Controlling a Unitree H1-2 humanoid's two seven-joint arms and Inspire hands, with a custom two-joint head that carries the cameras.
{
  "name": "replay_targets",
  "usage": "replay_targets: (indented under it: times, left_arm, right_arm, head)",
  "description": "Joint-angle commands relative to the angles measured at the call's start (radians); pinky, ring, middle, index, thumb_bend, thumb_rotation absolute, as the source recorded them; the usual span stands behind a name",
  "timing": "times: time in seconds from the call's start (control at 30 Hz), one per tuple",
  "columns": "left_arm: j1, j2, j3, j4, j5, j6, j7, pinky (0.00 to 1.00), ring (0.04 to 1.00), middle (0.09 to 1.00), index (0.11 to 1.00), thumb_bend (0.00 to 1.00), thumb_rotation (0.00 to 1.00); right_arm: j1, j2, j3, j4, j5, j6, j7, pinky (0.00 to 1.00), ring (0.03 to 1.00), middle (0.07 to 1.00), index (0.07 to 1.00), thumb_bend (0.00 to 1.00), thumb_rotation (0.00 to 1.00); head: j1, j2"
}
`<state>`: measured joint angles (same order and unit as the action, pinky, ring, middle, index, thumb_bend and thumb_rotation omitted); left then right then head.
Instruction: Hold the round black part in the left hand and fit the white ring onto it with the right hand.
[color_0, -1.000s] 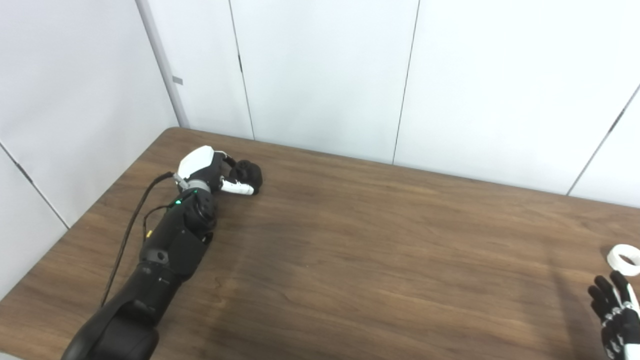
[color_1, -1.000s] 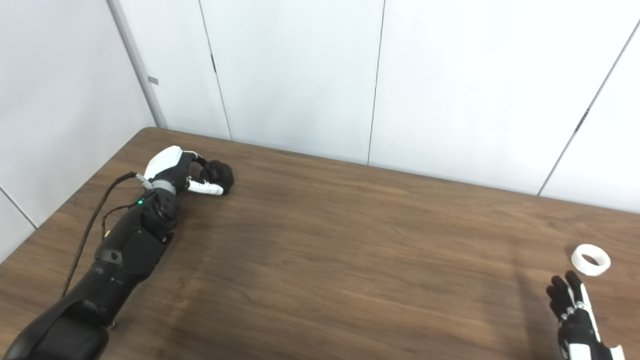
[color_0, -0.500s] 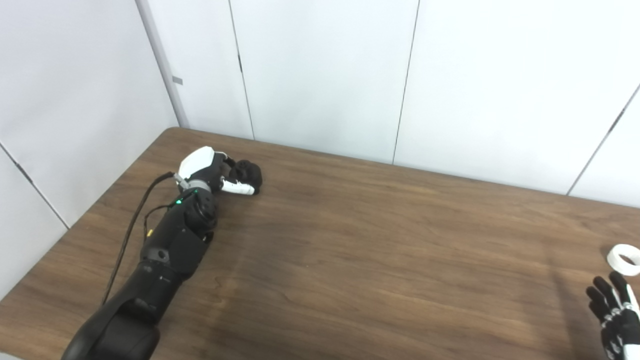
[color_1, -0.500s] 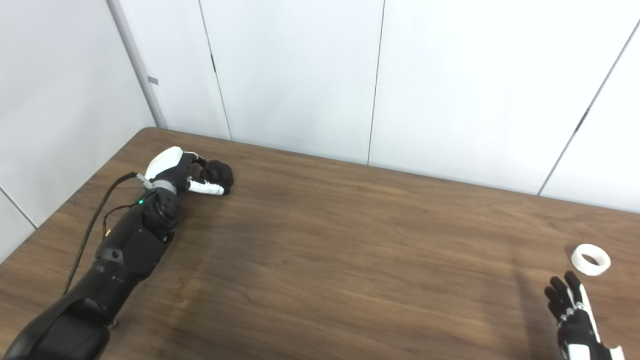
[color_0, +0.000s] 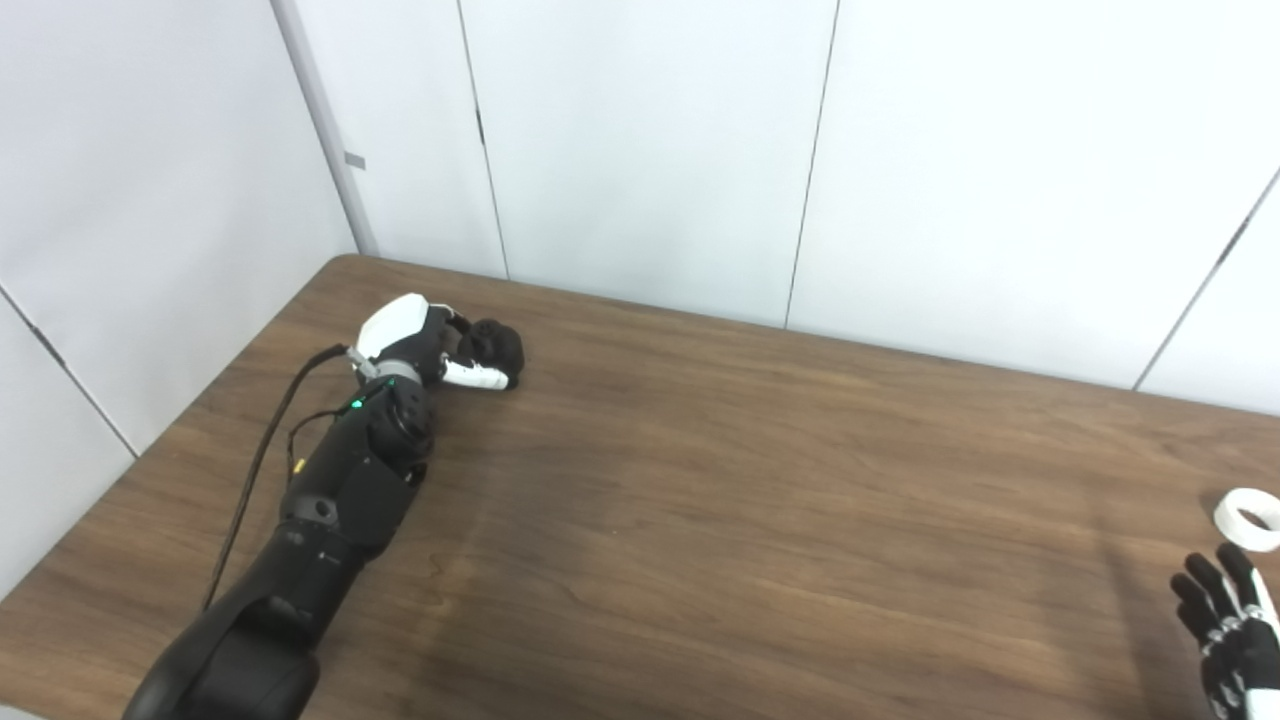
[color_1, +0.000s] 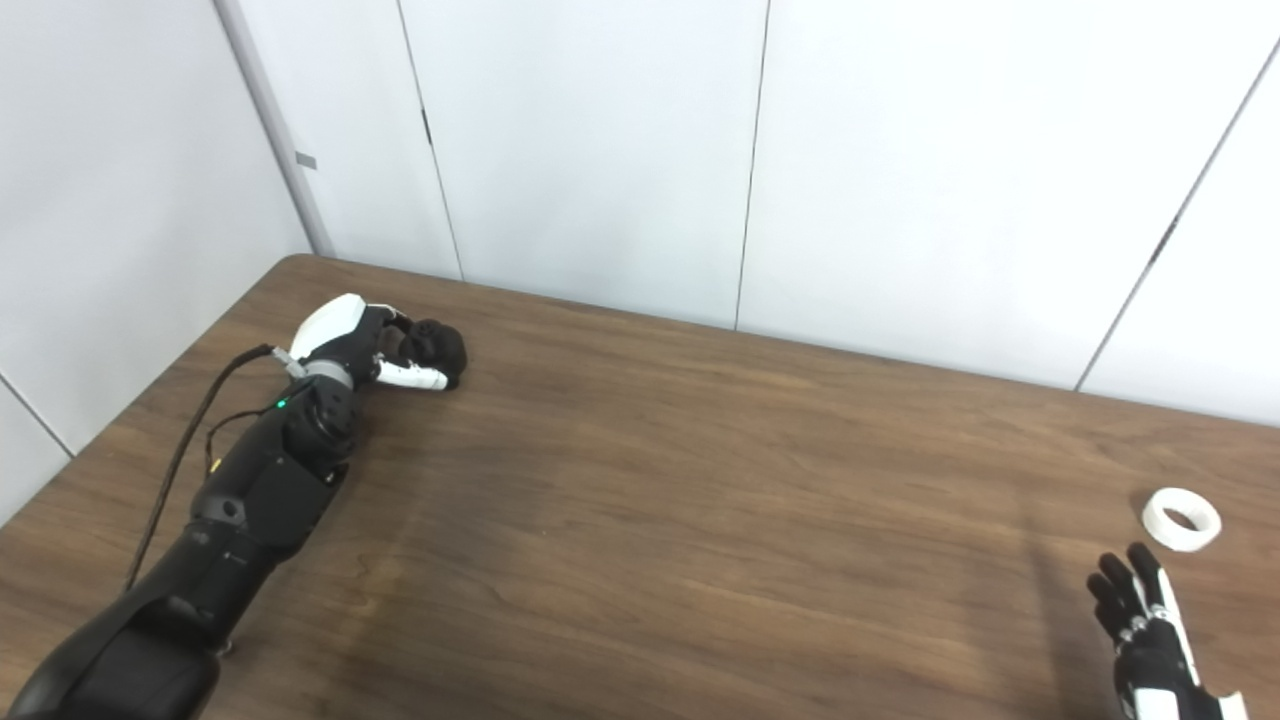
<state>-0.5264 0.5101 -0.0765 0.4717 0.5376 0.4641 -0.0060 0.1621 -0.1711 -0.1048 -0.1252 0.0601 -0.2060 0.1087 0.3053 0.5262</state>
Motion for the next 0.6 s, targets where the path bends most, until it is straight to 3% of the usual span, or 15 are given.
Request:
replay_targets:
  times: [0.0,0.37,0.47,0.53,0.57]
  left_arm:
    - [-0.054,0.026,0.009,-0.015,0.012,0.004,0.015,1.00,0.965,0.903,0.776,0.86,0.31]
    - [-0.052,0.013,0.029,-0.018,-0.013,-0.005,0.037,0.98,0.934,0.875,0.714,0.82,0.24]
    - [-0.049,0.008,0.041,-0.024,-0.030,-0.018,0.049,0.97,0.934,0.868,0.647,0.76,0.17]
    - [-0.045,0.004,0.049,-0.023,-0.044,-0.033,0.064,0.93,0.922,0.845,0.524,0.57,0.09]
    - [-0.043,0.002,0.053,-0.024,-0.050,-0.040,0.072,0.91,0.915,0.834,0.505,0.55,0.07]
  right_arm:
    - [0.067,0.039,0.011,0.060,0.009,-0.004,-0.015,0.96,0.936,0.945,0.969,0.53,1.00]
    - [0.070,0.037,0.014,0.055,0.005,0.001,-0.013,0.96,0.940,0.946,0.969,0.52,1.00]
    - [0.071,0.035,0.015,0.054,0.005,0.003,-0.011,0.97,0.946,0.954,0.974,0.53,1.00]
    - [0.071,0.036,0.014,0.053,0.002,0.005,-0.014,0.97,0.943,0.950,0.970,0.53,1.00]
    - [0.072,0.037,0.014,0.050,0.000,0.009,-0.016,0.96,0.940,0.948,0.968,0.53,1.00]
  head:
    - [0.001,0.001]
    - [-0.006,0.005]
    - [-0.006,0.005]
    - [-0.006,0.005]
    - [-0.008,0.005]
